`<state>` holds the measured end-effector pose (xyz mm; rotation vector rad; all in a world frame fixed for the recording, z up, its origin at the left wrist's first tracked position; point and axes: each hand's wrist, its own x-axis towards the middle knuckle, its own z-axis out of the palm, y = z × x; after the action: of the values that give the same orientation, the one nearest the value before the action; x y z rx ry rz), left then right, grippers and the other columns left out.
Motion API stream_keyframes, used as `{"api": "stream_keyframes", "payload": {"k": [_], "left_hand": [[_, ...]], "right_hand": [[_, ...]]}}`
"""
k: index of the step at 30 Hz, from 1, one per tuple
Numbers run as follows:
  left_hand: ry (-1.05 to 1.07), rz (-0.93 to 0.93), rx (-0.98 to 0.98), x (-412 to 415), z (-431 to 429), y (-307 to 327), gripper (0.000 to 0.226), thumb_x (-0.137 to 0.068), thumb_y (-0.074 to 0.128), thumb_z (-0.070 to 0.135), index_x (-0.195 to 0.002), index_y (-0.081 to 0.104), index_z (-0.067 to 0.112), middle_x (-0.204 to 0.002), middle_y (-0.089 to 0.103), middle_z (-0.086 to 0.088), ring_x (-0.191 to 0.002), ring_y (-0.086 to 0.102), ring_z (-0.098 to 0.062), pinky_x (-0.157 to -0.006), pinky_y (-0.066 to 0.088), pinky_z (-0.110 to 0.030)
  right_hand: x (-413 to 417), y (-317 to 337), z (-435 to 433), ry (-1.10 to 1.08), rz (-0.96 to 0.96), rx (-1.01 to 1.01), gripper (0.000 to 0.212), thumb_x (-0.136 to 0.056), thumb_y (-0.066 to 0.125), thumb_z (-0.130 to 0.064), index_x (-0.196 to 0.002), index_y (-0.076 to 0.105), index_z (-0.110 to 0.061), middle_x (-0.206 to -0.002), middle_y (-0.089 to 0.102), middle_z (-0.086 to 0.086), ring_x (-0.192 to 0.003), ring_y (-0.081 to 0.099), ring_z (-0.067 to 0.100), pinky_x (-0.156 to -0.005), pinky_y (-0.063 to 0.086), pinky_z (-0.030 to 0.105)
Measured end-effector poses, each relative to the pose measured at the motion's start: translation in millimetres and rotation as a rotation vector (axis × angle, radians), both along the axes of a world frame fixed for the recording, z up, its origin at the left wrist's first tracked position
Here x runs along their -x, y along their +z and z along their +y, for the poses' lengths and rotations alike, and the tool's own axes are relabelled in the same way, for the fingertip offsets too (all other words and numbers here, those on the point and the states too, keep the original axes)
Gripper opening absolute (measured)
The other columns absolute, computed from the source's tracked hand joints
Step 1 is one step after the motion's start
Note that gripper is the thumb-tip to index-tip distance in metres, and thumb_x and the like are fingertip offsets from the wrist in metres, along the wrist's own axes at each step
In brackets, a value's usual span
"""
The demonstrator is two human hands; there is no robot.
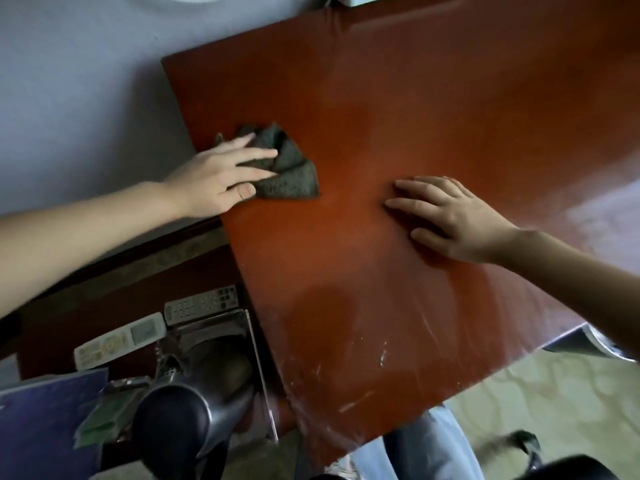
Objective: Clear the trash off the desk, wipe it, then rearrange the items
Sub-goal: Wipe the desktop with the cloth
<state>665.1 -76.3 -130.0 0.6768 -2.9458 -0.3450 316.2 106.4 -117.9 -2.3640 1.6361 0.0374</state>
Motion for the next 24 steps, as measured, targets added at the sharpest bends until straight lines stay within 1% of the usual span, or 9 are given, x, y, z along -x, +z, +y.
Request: {"api": "stream_keyframes", "payload": {"k": [2, 5, 9, 12, 15, 17, 19, 22, 24], "left_hand": [[-0.068, -0.001, -0.040, 5, 34, -1, 0.051, -0.097, 0.026, 0.048, -0.123, 0.060, 0.019, -0.142, 0.039, 0.003, -0.136, 0.024, -0.032, -0.107, 0.022, -0.054], [-0.079, 0.004, -0.060, 9, 80, -3, 0.047, -0.098, 0.026, 0.046, -0.123, 0.059, 0.024, -0.141, 0.044, -0.001, -0.136, 0.026, -0.034, -0.108, 0.018, -0.052], [-0.125, 0.043, -0.077, 16, 133, -2, 0.044, -0.099, 0.027, 0.041, -0.123, 0.059, 0.025, -0.139, 0.047, -0.005, -0.135, 0.029, -0.038, -0.112, 0.017, -0.044], [-0.231, 0.079, -0.088, 21, 177, -4, 0.041, -0.099, 0.030, 0.038, -0.122, 0.061, 0.024, -0.137, 0.051, -0.006, -0.133, 0.033, -0.040, -0.110, 0.025, -0.048], [-0.361, 0.085, -0.097, 24, 220, -9, 0.039, -0.097, 0.033, 0.036, -0.121, 0.062, 0.026, -0.135, 0.053, -0.005, -0.132, 0.034, -0.041, -0.107, 0.030, -0.053], [-0.408, 0.076, -0.079, 25, 234, -9, 0.039, -0.098, 0.033, 0.036, -0.121, 0.062, 0.025, -0.134, 0.053, -0.004, -0.132, 0.035, -0.040, -0.106, 0.031, -0.053], [-0.431, 0.064, -0.048, 27, 234, -7, 0.037, -0.095, 0.039, 0.034, -0.122, 0.061, 0.023, -0.133, 0.055, -0.005, -0.130, 0.039, -0.039, -0.104, 0.036, -0.053], [-0.377, 0.054, -0.002, 28, 216, 2, 0.036, -0.093, 0.043, 0.029, -0.122, 0.060, 0.018, -0.131, 0.056, -0.009, -0.125, 0.045, -0.040, -0.100, 0.040, -0.052], [-0.220, 0.061, 0.006, 25, 193, 7, 0.039, -0.097, 0.035, 0.033, -0.126, 0.057, 0.018, -0.134, 0.053, -0.011, -0.126, 0.043, -0.041, -0.102, 0.036, -0.056]], "right_hand": [[-3, 3, 2, -0.030, 0.004, -0.023, 0.055, -0.088, 0.031, -0.046, -0.141, 0.036, -0.030, -0.149, 0.033, 0.002, -0.134, 0.030, 0.029, -0.107, 0.026, 0.051], [-6, 5, 8, -0.040, 0.007, -0.016, 0.056, -0.089, 0.029, -0.046, -0.141, 0.037, -0.028, -0.150, 0.033, 0.004, -0.134, 0.031, 0.031, -0.107, 0.027, 0.050], [-1, 6, 19, -0.083, -0.003, -0.027, 0.049, -0.095, 0.047, -0.028, -0.142, 0.034, -0.030, -0.152, 0.027, 0.001, -0.138, 0.025, 0.028, -0.110, 0.024, 0.047], [4, 7, 27, -0.131, -0.037, -0.028, 0.050, -0.094, 0.051, -0.021, -0.141, 0.037, -0.027, -0.151, 0.029, 0.004, -0.138, 0.025, 0.029, -0.110, 0.025, 0.047], [4, 5, 39, -0.112, -0.021, 0.036, 0.047, -0.093, 0.041, -0.032, -0.139, 0.041, -0.022, -0.148, 0.035, 0.009, -0.136, 0.028, 0.035, -0.108, 0.026, 0.052], [4, 6, 46, -0.107, 0.004, 0.067, 0.054, -0.089, 0.031, -0.040, -0.138, 0.043, -0.020, -0.146, 0.038, 0.011, -0.135, 0.029, 0.038, -0.106, 0.027, 0.056], [6, 8, 56, -0.150, -0.014, 0.090, 0.054, -0.089, 0.029, -0.040, -0.137, 0.044, -0.019, -0.144, 0.040, 0.013, -0.134, 0.030, 0.040, -0.105, 0.028, 0.057], [11, 10, 79, -0.179, -0.031, 0.154, 0.054, -0.088, 0.033, -0.038, -0.135, 0.046, -0.015, -0.142, 0.043, 0.015, -0.130, 0.035, 0.041, -0.105, 0.030, 0.055], [14, 8, 97, -0.168, -0.012, 0.139, 0.055, -0.088, 0.032, -0.040, -0.136, 0.046, -0.016, -0.142, 0.042, 0.013, -0.130, 0.036, 0.040, -0.104, 0.029, 0.053]]}}
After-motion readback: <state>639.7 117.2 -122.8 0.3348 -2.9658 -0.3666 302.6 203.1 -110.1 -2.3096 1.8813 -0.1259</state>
